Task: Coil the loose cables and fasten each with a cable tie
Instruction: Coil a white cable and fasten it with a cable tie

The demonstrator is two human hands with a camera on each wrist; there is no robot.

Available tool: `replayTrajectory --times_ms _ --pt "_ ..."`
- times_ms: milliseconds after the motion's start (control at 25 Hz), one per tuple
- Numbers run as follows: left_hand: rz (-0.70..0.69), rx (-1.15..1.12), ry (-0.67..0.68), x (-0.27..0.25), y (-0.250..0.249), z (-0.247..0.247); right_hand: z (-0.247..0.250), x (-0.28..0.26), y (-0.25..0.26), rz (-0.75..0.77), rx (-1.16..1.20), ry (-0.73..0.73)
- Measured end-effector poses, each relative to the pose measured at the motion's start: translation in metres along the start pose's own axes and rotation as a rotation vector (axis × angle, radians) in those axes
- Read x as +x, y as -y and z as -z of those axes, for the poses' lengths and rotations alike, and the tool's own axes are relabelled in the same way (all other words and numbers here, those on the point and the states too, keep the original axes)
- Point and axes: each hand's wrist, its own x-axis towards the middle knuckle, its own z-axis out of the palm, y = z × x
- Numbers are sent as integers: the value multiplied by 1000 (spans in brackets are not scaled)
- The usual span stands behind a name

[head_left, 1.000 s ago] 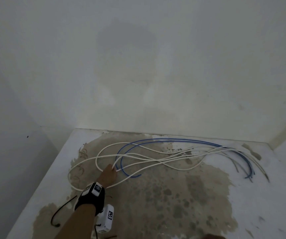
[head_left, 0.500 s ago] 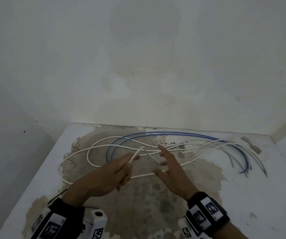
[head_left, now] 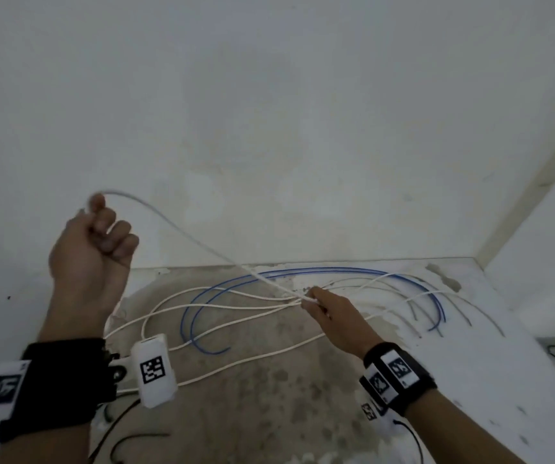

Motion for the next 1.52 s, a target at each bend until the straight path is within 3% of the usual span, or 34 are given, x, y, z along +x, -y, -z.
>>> replayTrajectory --times_ms 120,280,400,520,640,880,1120,1240,1360,1440,1520 --pt "160 122 -41 -8 55 -8 24 -31 12 120 -193 53" --pt "411 487 204 -48 135 -41 67 -45 76 270 -132 91" --pt "588 530 424 -70 142 -61 95 -45 103 271 -8 4" --pt "692 492 522 -87 128 -71 109 -44 105 182 30 -75" --pt "724 392 534 -102 119 -73 106 -45 111 111 -15 -80" --pt "823 -28 406 -103 103 -60 90 -45 121 -27 -195 -53" --pt "793 192 529 -110 92 -62 71 -77 141 1 -108 -82" --pt "823 66 556 -116 91 -62 69 -84 141 30 -29 -153" --pt "856 -180 592 -119 92 -63 75 -91 137 -56 25 -175" --pt "810 -278 560 -115 91 -67 86 -95 129 -70 41 -188" --pt "665 -289 448 -101 79 -68 104 -99 114 -70 6 -231"
